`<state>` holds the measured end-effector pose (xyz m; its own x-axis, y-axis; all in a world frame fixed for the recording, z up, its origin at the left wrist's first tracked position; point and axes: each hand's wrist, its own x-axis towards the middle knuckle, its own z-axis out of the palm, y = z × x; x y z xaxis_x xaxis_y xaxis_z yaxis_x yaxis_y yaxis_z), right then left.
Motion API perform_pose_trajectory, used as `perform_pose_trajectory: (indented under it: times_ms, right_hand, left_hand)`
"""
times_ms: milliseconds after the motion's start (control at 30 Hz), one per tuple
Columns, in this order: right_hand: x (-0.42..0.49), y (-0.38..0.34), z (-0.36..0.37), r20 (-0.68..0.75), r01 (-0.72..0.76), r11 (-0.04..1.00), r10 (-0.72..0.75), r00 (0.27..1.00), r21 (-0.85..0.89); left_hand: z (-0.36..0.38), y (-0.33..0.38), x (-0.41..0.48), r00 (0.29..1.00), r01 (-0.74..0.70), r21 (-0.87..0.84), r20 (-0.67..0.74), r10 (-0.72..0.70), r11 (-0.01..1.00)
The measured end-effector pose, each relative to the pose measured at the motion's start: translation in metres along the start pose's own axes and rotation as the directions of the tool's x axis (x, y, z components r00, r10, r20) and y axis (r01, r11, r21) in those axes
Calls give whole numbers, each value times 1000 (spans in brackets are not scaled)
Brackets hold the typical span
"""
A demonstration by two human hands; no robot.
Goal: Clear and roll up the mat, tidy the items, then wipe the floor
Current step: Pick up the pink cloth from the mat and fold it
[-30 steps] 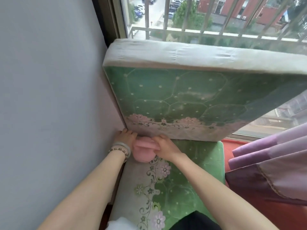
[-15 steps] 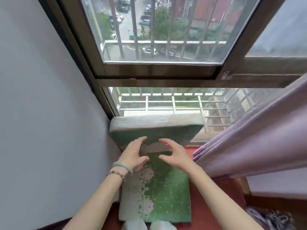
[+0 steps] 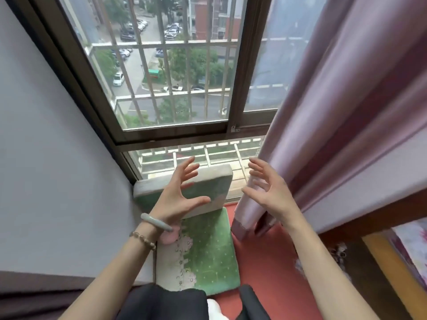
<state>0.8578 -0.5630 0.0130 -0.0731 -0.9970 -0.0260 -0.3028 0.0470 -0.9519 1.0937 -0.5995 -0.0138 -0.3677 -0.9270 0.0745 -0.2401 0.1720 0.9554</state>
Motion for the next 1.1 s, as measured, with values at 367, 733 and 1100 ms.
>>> perform_pose_trajectory:
  times_ms: [367, 733, 1100]
  right_hand:
    - [-158, -19, -54, -460, -68, 997, 80, 884, 43]
    - [-368, -22, -1, -871, -220, 966, 220, 440, 133]
    - [-557, -47, 91, -956, -285, 912, 278, -98, 295]
  left_hand:
    - [73, 54, 4, 847, -182, -167, 475, 241, 969]
    - [169, 91, -78, 426, -183, -338, 819, 384, 923]
    - [257, 128, -226, -91, -174, -454, 891, 445, 874]
